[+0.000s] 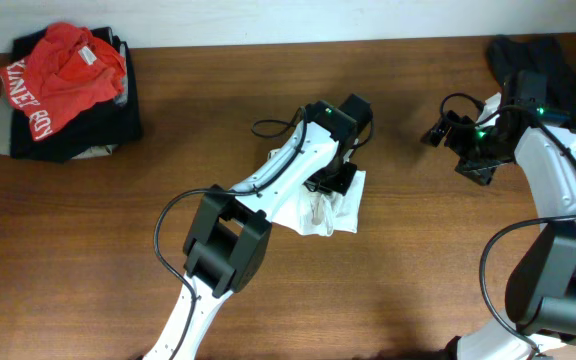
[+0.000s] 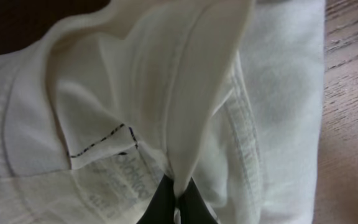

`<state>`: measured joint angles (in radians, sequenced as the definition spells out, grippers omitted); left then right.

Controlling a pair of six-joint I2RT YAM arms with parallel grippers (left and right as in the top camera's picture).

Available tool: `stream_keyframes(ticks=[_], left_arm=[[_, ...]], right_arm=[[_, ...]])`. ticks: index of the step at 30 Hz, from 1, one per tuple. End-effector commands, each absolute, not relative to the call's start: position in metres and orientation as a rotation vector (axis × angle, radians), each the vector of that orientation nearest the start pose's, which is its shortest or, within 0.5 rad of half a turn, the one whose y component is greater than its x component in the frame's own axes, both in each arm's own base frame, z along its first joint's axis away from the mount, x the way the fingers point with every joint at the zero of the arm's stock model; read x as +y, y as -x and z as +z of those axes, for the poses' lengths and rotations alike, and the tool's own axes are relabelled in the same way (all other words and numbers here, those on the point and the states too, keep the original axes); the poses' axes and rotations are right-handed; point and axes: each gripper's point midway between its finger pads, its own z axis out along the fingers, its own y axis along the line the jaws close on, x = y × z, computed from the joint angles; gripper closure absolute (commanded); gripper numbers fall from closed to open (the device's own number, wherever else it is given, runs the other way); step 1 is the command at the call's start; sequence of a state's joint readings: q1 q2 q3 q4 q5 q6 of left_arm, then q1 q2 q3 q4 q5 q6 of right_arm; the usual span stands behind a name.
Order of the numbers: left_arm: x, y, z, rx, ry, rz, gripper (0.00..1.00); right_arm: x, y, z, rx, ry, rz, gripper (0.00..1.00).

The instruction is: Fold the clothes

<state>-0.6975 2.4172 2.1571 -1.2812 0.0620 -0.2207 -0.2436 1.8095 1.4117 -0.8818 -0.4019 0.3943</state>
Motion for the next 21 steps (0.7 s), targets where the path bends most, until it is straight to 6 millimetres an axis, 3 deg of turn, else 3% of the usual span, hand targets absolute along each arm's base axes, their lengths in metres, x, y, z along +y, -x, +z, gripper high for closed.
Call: stream_keyframes(ticks=[1,6,11,16,21], left_arm=[[-0.321,-0.366,0.057,3.009,-0.759,-0.121,0.99],[-0.325,-0.372,0.084,2.968,-0.751,-0.133,0.99],[-0.326,-0.367,0.081,2.982,-0.767,-0.124,0.96],[-0.339,-0.354,0.066,3.020,-0.800,-0.173,0.96],[-0.357,-0.343,0.036,3.052,-0.854,-0.207,0.95]], right_arm=[[-0.034,-0.407,0.115,2.684,-0.807,0.594,0.01],[-0.034,-0.407,0.115,2.685,-0.806,0.594,0.01],[-0.034,-0.407,0.115,2.684,-0.807,0.594,0.01],[-0.034,-0.407,0.115,2.684,-0.807,0.594,0.01],[-0.034,-0.407,0.115,2.684,-0.807,0.594,0.01]])
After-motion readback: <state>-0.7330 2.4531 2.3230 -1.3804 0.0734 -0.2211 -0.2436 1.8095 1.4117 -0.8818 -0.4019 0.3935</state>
